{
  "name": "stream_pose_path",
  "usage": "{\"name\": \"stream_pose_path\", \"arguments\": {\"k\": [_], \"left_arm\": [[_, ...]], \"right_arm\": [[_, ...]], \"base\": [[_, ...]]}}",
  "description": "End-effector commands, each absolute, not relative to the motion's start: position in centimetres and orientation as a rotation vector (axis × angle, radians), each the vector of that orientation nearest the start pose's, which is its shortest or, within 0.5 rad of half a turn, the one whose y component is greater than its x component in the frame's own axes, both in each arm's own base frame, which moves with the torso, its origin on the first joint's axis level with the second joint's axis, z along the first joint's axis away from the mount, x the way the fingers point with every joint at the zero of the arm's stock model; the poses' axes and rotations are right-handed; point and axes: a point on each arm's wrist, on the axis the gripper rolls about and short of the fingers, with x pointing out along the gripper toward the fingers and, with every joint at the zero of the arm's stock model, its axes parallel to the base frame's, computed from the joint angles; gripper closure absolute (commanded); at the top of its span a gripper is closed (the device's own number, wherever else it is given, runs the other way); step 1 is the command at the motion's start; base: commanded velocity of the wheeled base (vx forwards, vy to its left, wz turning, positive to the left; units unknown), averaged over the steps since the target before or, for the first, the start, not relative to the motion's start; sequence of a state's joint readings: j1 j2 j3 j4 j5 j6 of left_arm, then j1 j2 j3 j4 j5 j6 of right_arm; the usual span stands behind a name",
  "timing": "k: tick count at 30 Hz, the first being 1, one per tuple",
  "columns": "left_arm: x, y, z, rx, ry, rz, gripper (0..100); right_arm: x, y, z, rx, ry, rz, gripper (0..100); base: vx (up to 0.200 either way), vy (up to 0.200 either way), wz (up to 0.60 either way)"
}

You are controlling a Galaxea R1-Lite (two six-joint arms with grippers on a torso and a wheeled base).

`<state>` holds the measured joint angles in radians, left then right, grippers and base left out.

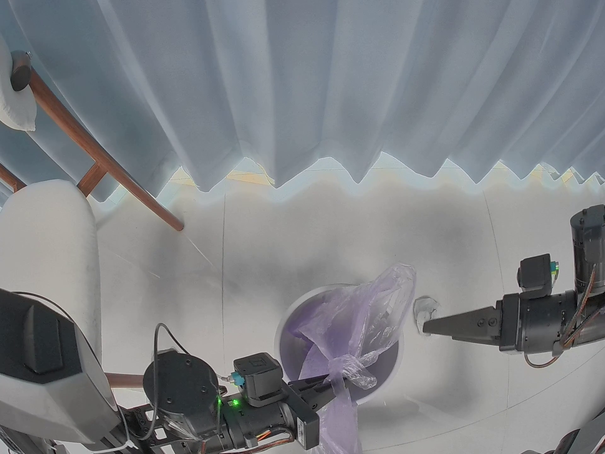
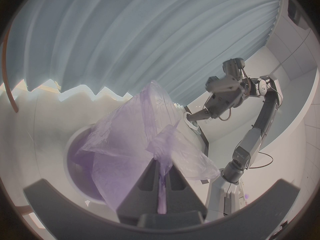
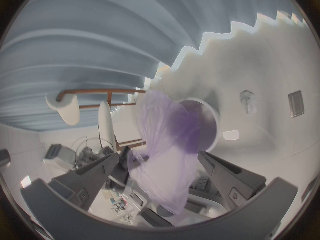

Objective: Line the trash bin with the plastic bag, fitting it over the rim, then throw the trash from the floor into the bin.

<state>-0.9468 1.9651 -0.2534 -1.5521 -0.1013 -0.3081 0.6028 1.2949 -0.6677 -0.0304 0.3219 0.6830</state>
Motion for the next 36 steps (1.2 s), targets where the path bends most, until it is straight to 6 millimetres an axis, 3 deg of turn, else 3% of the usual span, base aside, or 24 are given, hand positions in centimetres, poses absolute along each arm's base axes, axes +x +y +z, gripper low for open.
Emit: {"name": "stream_pose_path", "arguments": {"k": [1, 8, 25, 36], "left_arm": [[15.3, -21.9, 7.5, -0.204, 0.32, -1.013, 100], [15.3, -22.1, 7.4, -0.204, 0.318, -1.015, 100], [15.4, -22.2, 7.6, -0.208, 0.306, -1.01, 100], [15.6, -22.3, 7.9, -0.214, 0.289, -0.994, 100]], "right_arm": [[16.5, 12.5, 17.5, 0.586, 0.929, 0.616, 0], [18.0, 13.5, 16.8, 0.653, 0.889, 0.591, 0], [19.9, 14.5, 13.8, 0.627, 0.875, 0.481, 0], [20.2, 14.3, 13.0, 0.612, 0.887, 0.443, 0]], "base": [[0.0, 0.0, 0.0], [0.0, 0.0, 0.0], [0.0, 0.0, 0.0], [0.0, 0.0, 0.0]]}}
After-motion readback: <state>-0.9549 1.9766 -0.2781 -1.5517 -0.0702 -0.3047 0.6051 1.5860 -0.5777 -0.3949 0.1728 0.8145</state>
